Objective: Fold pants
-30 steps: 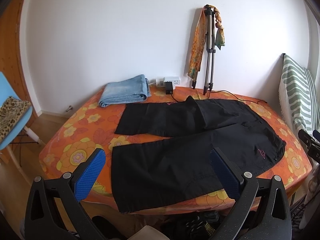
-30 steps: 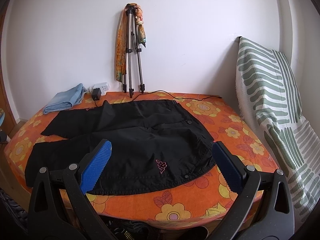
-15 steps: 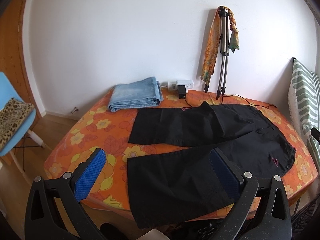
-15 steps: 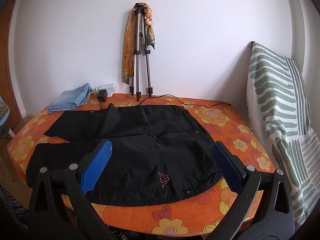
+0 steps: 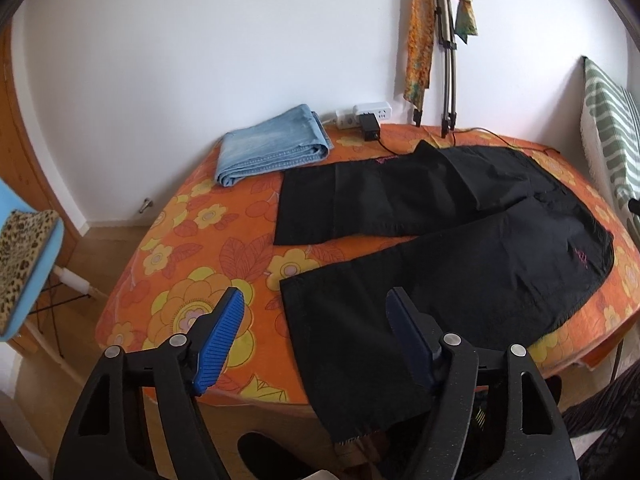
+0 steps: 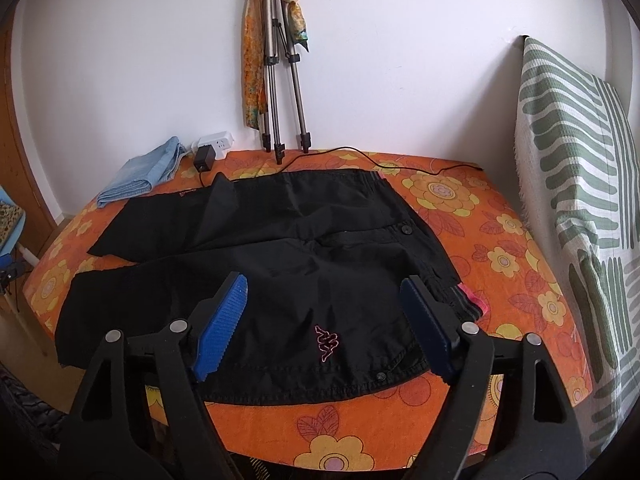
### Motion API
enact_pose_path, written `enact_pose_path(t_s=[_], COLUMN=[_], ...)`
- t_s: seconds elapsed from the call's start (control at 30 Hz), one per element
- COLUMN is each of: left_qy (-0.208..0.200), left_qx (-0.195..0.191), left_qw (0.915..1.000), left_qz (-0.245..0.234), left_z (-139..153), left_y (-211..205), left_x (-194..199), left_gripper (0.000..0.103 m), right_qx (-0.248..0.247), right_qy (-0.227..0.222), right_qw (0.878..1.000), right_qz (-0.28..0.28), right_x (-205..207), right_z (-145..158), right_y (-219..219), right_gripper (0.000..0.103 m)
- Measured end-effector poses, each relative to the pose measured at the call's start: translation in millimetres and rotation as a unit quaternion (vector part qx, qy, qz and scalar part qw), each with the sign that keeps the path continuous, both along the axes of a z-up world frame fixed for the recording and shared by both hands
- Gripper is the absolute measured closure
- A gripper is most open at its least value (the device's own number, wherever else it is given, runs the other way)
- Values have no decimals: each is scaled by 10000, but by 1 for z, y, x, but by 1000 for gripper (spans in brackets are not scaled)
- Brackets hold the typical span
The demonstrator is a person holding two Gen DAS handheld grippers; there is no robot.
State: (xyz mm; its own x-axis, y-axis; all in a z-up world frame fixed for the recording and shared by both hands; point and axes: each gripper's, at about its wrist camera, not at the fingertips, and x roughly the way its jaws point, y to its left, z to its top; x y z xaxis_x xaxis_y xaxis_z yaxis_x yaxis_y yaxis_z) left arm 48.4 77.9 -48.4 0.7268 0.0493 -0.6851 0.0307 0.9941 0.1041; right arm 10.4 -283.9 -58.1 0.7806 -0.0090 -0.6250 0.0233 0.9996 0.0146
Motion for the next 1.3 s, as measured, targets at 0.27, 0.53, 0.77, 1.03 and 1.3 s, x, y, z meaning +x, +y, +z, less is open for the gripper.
enact_pose_path(t_s=[0.27, 0.53, 0.77, 1.03, 1.3], left_qy=[488, 889, 1072, 855, 533], left_qx=[393, 768, 865, 1442, 2214], left_qw=[9952, 9831, 9769, 9655, 9503], left_qz=[-758, -1401, -1635, -1995, -2124], left_z=[-31, -67, -83, -101, -119], left_y=[-22, -50, -59, -85, -99], left_x=[-24, -44, -43, -47, -41], left_gripper=[40, 46, 46, 46, 47], right_qx=[-393, -732, -1081, -1198, -1150], right_qy=[456, 977, 1277, 1446, 1608], right_qw=[9900, 9641, 9342, 9205, 9139], right_qz=[1273, 2359, 3150, 3427, 3545], right_x=[-3, -3, -3, 4, 7], right_z=[-24, -59, -93, -113, -118], right_y=[46, 99, 153, 183, 185], right_gripper=[33, 44, 44, 49, 49])
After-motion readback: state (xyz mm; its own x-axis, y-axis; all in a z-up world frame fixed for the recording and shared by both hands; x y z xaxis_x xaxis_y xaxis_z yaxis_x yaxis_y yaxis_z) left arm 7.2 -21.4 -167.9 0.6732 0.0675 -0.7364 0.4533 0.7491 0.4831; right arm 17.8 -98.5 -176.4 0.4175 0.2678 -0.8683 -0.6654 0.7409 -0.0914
